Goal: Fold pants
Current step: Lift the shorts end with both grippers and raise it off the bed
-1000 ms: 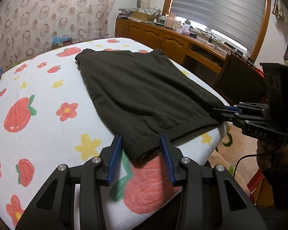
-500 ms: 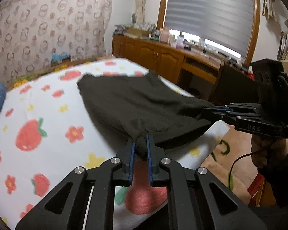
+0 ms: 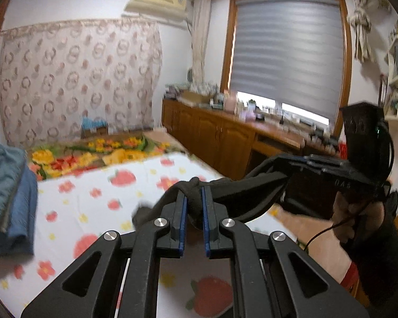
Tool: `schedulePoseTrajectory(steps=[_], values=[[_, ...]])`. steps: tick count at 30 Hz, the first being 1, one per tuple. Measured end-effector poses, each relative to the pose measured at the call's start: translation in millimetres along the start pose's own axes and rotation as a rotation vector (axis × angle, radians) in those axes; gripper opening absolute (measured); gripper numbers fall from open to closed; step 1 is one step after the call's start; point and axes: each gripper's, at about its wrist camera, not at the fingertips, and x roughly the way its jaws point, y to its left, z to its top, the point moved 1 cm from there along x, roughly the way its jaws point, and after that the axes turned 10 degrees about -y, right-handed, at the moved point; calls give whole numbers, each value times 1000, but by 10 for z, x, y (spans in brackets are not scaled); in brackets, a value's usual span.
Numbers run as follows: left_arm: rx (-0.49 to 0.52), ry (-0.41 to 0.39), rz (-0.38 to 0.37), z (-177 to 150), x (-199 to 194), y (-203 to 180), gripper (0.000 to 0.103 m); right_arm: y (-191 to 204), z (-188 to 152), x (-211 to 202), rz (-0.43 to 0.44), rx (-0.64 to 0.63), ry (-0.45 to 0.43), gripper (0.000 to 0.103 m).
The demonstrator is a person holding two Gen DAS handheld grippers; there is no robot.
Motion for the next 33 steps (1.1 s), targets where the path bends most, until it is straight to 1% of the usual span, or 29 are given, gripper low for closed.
schedulePoseTrajectory(steps=[1,5,9,12,15,18,21,23,25,26,29,32,33], values=[[3,-11,8,59,-28,24,11,44,107,8,16,-9,-15,10],[36,-65,46,308,-166,123,11,135,333,28,73,-18,-57,10],[50,-78,95,433,-123,362,11,198,508,208,102,-48,-70,10],[55,-73,131,480,0,596,11,182,584,519,119,-69,-55,9],[34,-70,162,582,163,876,11,148,681,940,128,-79,-37,9],[39,-88,203,761,324,1098,11,120,888,1230,112,-111,-51,9],[70,-105,216,928,386,1172,10,129,1094,1557,87,-125,-74,9],[109,-108,217,973,395,1176,10,157,1171,1691,66,-142,-87,8],[127,-93,216,904,379,1167,11,171,1114,1806,74,-132,-71,8],[131,-77,216,831,384,1189,11,203,979,1856,78,-118,-56,8],[107,-6,216,509,424,1281,10,220,682,2010,90,-90,25,8],[84,36,209,241,421,1333,10,294,395,2150,85,-103,102,8],[77,47,205,197,412,1334,11,313,307,2181,85,-98,127,8]])
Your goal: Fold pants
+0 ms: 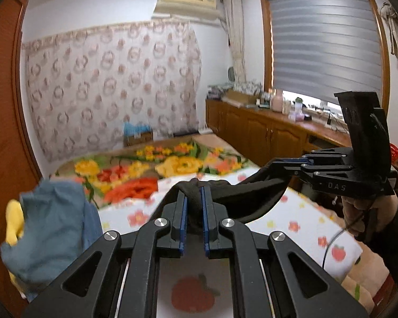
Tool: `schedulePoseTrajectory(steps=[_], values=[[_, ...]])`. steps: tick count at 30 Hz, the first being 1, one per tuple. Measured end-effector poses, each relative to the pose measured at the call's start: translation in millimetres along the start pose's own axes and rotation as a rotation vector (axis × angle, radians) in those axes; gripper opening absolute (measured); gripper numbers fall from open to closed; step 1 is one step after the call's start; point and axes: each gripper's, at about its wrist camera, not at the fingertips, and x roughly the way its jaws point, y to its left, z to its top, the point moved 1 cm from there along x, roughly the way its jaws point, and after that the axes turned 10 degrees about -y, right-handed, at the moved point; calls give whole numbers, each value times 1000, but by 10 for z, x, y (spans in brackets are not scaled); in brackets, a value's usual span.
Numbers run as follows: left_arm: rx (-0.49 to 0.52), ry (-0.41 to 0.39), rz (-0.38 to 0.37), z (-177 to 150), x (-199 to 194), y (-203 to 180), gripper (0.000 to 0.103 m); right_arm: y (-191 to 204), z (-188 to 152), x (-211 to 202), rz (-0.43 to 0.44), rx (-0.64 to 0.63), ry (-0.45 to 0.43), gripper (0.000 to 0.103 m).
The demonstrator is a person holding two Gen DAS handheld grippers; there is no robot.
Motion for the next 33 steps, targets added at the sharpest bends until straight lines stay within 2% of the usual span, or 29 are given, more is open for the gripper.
schedulePoseTrajectory(steps=[7,15,20,33], values=[[-18,52,-33,-371,-197,-93,11,239,-241,90,13,-17,105,8],[-27,72,-44,-615,-540,-265,11,245,-242,-261,34,-4,125,8],[-48,100,-63,-815,-676,-340,11,334,-431,-542,49,1,136,8],[-85,158,-75,-1173,-830,-391,11,436,-827,-657,63,45,202,8]])
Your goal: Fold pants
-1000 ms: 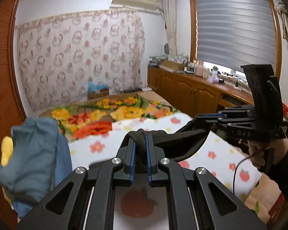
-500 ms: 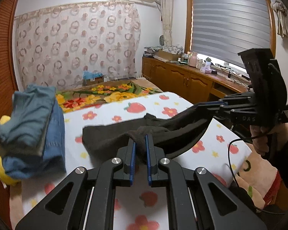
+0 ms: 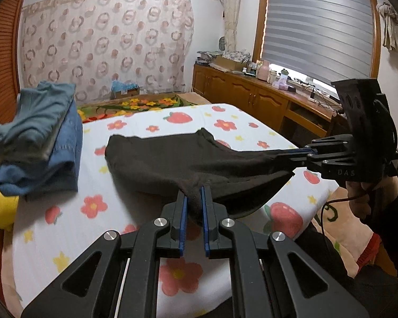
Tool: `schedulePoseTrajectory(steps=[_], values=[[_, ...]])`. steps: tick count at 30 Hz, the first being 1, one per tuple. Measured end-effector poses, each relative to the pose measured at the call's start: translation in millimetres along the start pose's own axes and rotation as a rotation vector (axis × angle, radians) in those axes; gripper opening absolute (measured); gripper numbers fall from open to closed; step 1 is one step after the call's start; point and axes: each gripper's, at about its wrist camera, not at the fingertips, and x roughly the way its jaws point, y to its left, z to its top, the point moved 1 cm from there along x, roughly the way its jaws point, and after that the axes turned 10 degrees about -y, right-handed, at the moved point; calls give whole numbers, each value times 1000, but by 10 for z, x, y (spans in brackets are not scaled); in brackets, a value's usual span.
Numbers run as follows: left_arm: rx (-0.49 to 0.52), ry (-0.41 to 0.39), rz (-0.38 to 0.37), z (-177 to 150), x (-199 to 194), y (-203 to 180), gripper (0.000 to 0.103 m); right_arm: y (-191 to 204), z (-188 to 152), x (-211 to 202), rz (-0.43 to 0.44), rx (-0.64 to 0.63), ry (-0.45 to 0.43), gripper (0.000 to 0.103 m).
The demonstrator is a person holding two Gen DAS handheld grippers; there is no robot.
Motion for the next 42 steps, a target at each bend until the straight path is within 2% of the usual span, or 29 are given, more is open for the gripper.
schedulePoseTrajectory(steps=[11,19,23,26,27,33,40,41,42], values=[[-13,16,7,-127,-25,0,11,22,-134,43,3,30,-2,8],[-11,59,22,-334,19,4,11,22,-330,187,-7,75,30,8],[1,85,44,-461,45,-5,11,68,-451,233,-73,57,63,20],[-1,103,47,-544,66,1,11,61,-529,236,-123,68,80,37],[-4,107,49,-567,73,5,11,61,-542,237,-132,79,83,38],[-14,130,55,-663,111,20,11,78,-594,246,-132,111,95,38],[-20,146,57,-712,150,38,11,159,-623,237,-113,82,91,38],[-22,146,56,-711,150,37,11,161,-626,244,-110,81,91,35],[-22,146,55,-710,149,37,11,165,-626,247,-105,79,92,25]])
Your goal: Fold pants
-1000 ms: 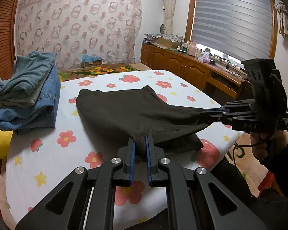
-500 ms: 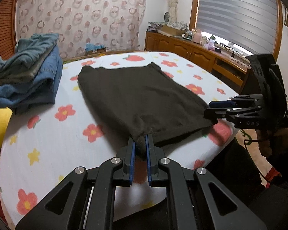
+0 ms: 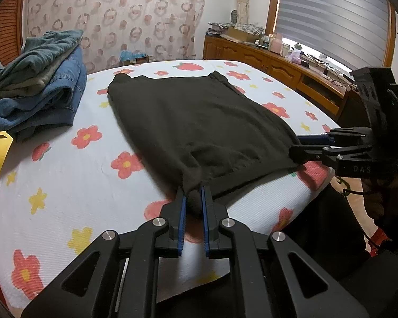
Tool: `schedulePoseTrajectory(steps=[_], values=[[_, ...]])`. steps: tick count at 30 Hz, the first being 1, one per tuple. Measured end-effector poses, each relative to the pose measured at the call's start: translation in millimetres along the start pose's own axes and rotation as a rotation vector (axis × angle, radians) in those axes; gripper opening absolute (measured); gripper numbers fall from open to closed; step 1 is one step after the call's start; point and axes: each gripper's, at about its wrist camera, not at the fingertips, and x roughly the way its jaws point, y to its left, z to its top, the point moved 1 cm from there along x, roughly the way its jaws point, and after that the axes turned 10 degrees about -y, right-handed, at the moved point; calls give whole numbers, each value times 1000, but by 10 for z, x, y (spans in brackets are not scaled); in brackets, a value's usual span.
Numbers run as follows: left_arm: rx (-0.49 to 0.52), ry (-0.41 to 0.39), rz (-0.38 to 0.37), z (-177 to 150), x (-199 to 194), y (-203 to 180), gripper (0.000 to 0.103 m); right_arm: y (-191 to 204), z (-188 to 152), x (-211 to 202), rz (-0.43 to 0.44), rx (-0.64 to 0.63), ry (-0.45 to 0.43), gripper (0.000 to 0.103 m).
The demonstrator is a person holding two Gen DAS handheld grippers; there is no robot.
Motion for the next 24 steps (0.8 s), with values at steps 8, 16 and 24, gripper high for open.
schedulePoseTrajectory(steps=[8,16,24], values=[[-15,-50,-25,121,-128,-14,11,-14,68,-37,64,12,-23,13],[-2,-126,-61,398,-392,-123,11,-111,209,-360,107,36,-107,13],[4,-189,-92,582,-671,-244,11,-134,300,-692,125,28,-177,13]])
